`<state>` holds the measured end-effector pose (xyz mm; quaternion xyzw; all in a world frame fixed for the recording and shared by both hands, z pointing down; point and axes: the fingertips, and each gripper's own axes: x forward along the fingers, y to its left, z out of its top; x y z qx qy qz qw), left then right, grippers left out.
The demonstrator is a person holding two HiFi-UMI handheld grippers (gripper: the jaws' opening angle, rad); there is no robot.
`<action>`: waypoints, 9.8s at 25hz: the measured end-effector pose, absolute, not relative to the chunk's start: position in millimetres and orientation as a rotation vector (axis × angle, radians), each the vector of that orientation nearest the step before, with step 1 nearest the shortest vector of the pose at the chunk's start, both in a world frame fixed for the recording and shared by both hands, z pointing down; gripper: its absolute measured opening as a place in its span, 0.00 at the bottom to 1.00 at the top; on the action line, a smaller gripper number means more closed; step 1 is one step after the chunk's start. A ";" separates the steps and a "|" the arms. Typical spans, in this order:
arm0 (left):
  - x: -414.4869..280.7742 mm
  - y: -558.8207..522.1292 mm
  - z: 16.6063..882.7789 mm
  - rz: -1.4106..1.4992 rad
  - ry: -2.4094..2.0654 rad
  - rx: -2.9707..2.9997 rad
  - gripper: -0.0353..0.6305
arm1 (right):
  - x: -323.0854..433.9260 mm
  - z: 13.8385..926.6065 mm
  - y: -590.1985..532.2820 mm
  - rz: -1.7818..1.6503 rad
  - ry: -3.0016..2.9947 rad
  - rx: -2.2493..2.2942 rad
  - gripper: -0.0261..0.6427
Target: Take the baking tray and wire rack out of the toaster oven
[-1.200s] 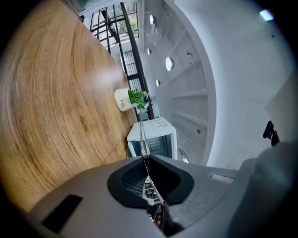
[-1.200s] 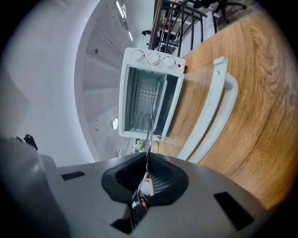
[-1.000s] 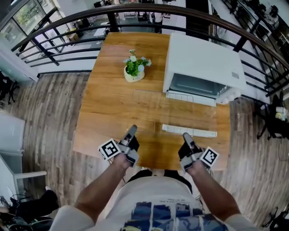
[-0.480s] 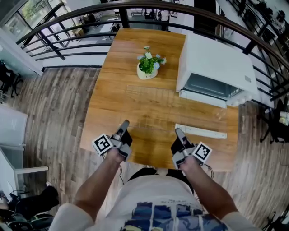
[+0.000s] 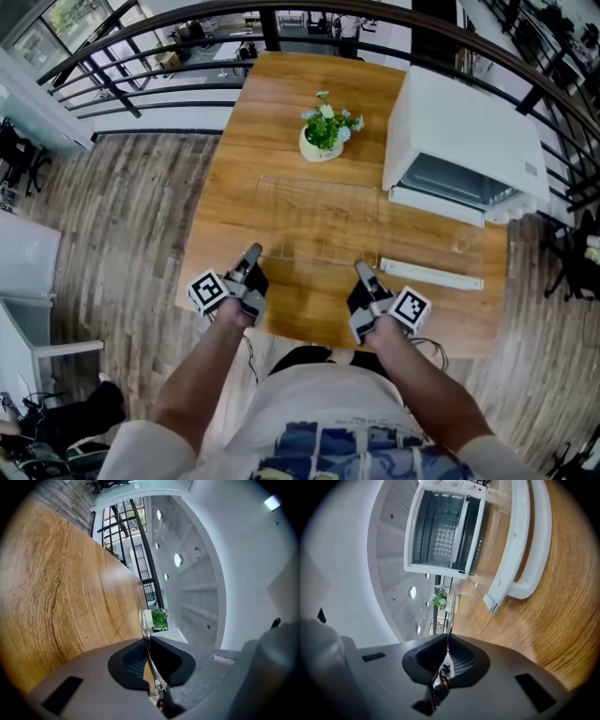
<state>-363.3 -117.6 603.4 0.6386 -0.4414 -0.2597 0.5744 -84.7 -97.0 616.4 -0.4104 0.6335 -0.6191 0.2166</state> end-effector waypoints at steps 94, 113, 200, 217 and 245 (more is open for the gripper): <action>-359.7 -133.1 676.7 0.616 -1.520 1.618 0.33 | -120.6 670.8 -71.4 -1.972 2.298 -1.620 0.44; -353.3 -124.1 661.3 0.577 -1.534 1.656 0.33 | -105.8 652.9 -45.1 -1.919 2.355 -1.616 0.43; 30.8 -304.1 600.3 -0.549 -0.973 1.537 0.16 | 304.0 610.3 -263.4 -1.563 1.575 -1.321 0.15; 23.3 -266.2 603.2 -0.544 -0.946 1.510 0.15 | 297.7 614.6 -225.7 -1.565 1.559 -1.332 0.13; 11.3 -191.9 601.1 -0.501 -0.928 1.483 0.14 | 285.1 612.1 -150.1 -1.600 1.534 -1.347 0.12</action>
